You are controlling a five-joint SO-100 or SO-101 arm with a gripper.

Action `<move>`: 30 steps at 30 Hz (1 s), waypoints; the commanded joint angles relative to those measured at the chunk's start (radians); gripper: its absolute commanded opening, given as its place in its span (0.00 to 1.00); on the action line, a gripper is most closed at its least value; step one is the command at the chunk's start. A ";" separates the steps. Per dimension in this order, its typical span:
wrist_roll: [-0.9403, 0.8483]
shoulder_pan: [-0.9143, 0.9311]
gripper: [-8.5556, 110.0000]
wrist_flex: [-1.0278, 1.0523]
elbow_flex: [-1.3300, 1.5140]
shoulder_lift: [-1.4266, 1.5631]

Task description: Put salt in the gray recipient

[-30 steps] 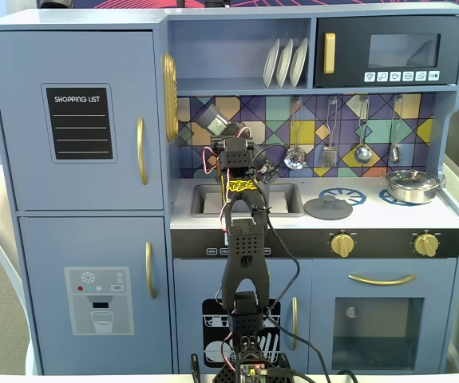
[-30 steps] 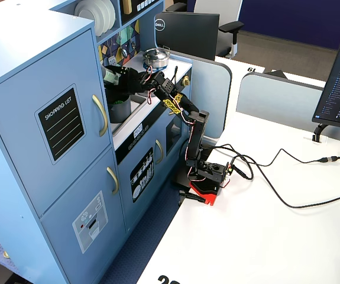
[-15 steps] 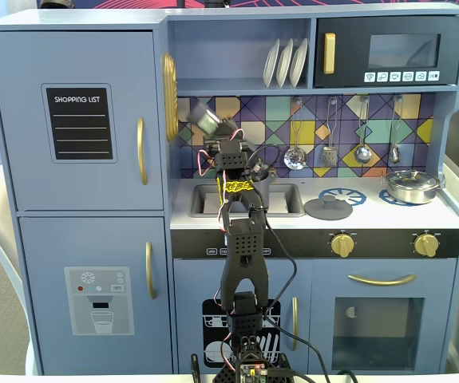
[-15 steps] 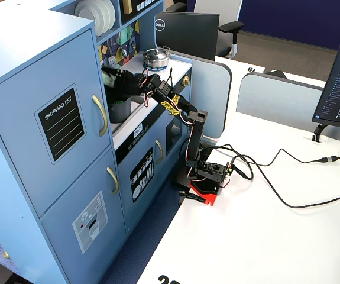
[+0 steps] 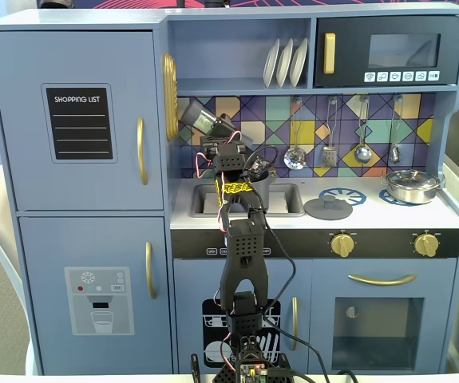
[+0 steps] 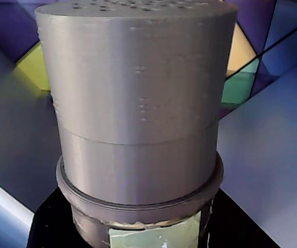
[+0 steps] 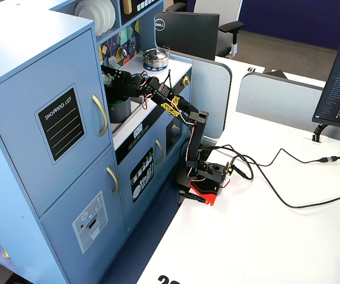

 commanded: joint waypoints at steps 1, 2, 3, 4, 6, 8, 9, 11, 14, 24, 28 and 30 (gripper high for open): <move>0.049 0.057 0.07 0.209 -0.087 0.006; 0.049 0.057 0.07 0.213 -0.069 0.011; 0.049 0.055 0.07 0.196 -0.044 0.020; 0.046 0.049 0.07 0.155 -0.018 0.029; 0.015 0.028 0.07 0.011 0.041 0.058; -0.031 0.003 0.07 -0.153 0.075 0.075; -0.055 -0.006 0.07 -0.210 0.072 0.071; -0.083 -0.014 0.07 -0.242 0.020 0.040; -0.075 0.018 0.07 -0.084 -0.127 -0.031; -0.710 0.388 0.07 -0.041 -0.176 0.002; -1.235 0.572 0.07 -0.167 -0.212 -0.012; -1.523 0.655 0.07 -0.232 -0.204 -0.011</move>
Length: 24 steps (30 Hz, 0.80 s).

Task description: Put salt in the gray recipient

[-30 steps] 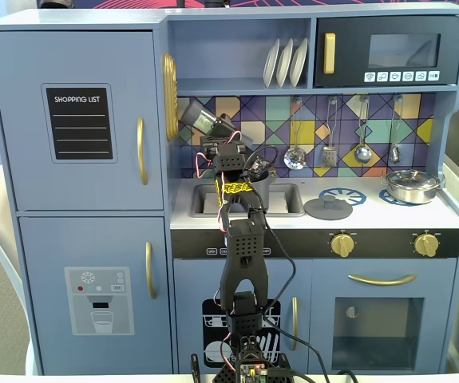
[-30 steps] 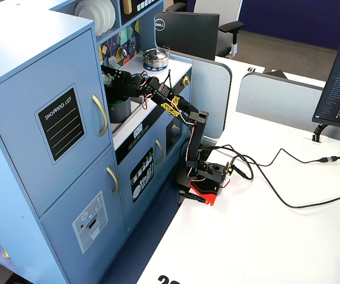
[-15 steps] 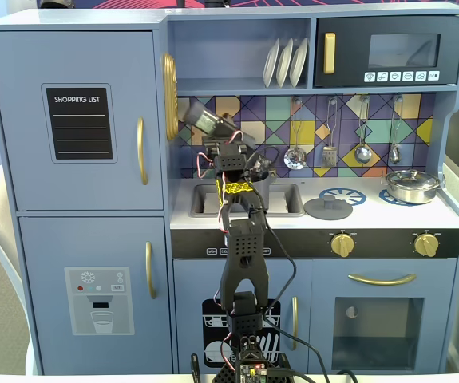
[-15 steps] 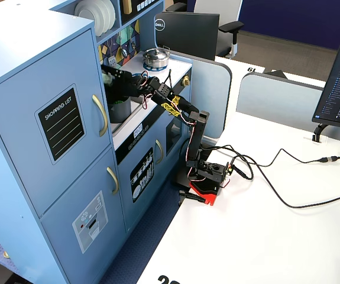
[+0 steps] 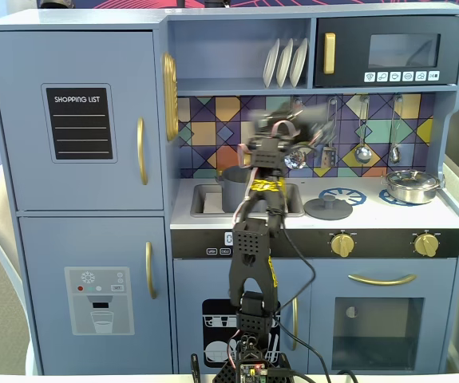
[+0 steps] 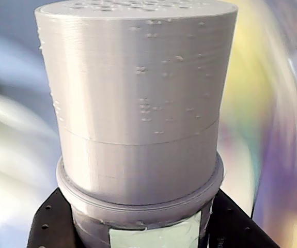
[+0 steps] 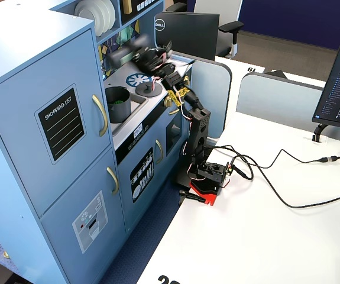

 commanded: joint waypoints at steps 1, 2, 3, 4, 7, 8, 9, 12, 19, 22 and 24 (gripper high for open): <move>-0.693 0.178 0.07 -0.140 -0.074 0.032; -0.799 0.212 0.07 -0.155 -0.055 0.038; -0.931 0.244 0.07 -0.166 -0.026 0.049; -1.032 0.270 0.07 -0.170 0.008 0.060; -1.164 0.344 0.07 -0.187 0.114 0.075; -1.197 0.368 0.07 -0.201 0.152 0.075; -1.220 0.383 0.07 -0.218 0.189 0.078; -1.261 0.416 0.07 -0.261 0.302 0.087; -1.315 0.448 0.07 -0.390 0.495 0.084; -1.315 0.454 0.07 -0.439 0.509 0.049; -1.318 0.457 0.07 -0.476 0.506 0.020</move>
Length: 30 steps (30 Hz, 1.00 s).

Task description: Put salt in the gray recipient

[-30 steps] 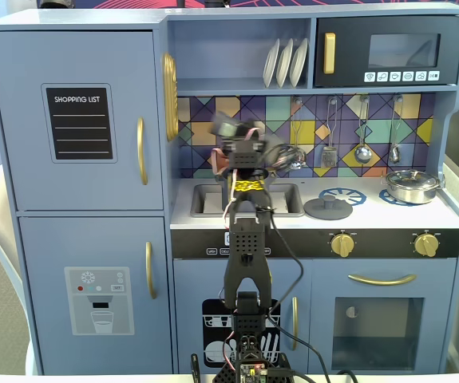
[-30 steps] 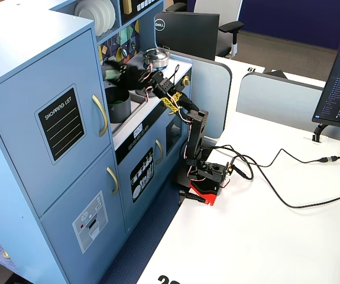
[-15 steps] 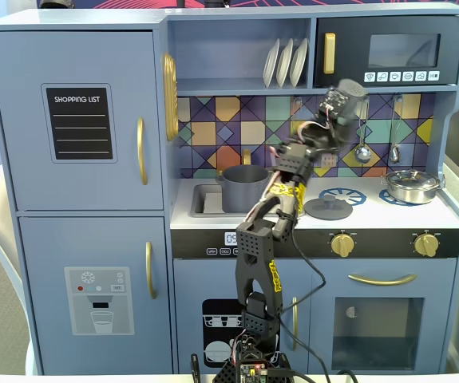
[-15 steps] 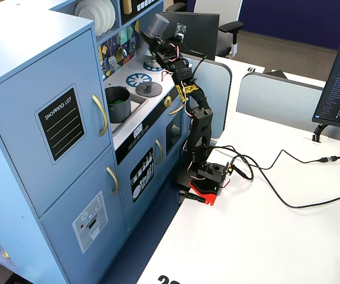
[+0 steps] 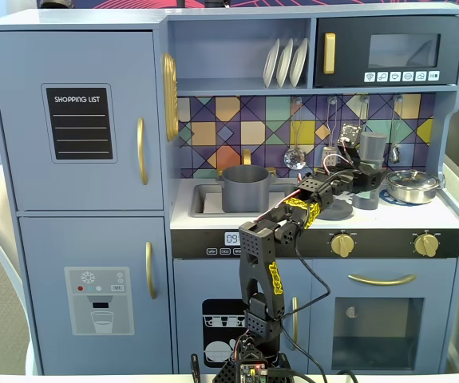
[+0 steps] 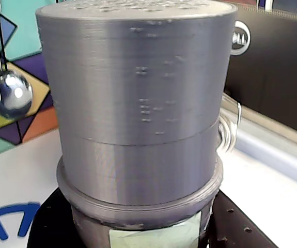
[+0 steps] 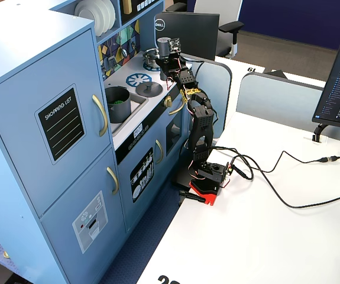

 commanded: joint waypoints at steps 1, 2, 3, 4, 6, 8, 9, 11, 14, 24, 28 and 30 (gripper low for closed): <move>-0.020 0.028 0.07 -0.095 -0.015 0.000; -0.023 0.028 0.07 -0.103 -0.018 -0.012; -0.028 0.031 0.07 -0.109 -0.021 -0.025; -0.028 0.032 0.07 -0.118 -0.025 -0.034; -0.028 0.035 0.07 -0.132 -0.028 -0.051; -0.026 0.035 0.07 -0.141 -0.028 -0.064; -0.026 0.035 0.07 -0.147 -0.028 -0.072; -0.029 0.035 0.07 -0.164 -0.028 -0.091; -0.025 0.034 0.07 -0.178 -0.029 -0.109; -0.020 0.021 0.07 -0.187 -0.021 -0.133; -0.026 0.020 0.07 -0.189 0.000 -0.130; -0.031 0.018 0.07 -0.189 0.017 -0.124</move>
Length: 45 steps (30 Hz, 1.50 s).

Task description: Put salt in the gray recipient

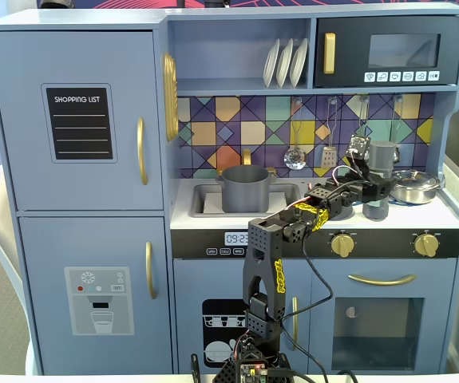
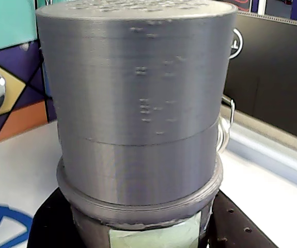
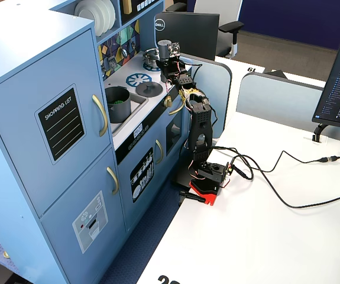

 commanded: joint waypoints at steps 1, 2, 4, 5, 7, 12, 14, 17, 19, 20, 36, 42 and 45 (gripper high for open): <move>-0.023 0.000 0.07 -0.035 0.009 0.028; -0.028 0.000 0.07 -0.037 0.021 0.032; -0.035 -0.003 0.07 -0.040 0.044 0.041; -0.038 -0.003 0.07 -0.046 0.055 0.044; -0.043 -0.006 0.07 -0.054 0.069 0.049; -0.057 -0.003 0.23 -0.052 0.071 0.051; -0.038 0.000 0.33 -0.061 0.071 0.052; 0.006 0.012 0.56 -0.067 0.075 0.064; -0.101 0.020 0.61 -0.054 0.095 0.087; -0.163 0.025 0.61 -0.049 0.112 0.104; -0.120 0.020 0.56 0.526 0.483 0.891; -0.198 -0.287 0.26 1.080 0.721 1.258; -0.179 -0.505 0.17 1.296 0.859 1.385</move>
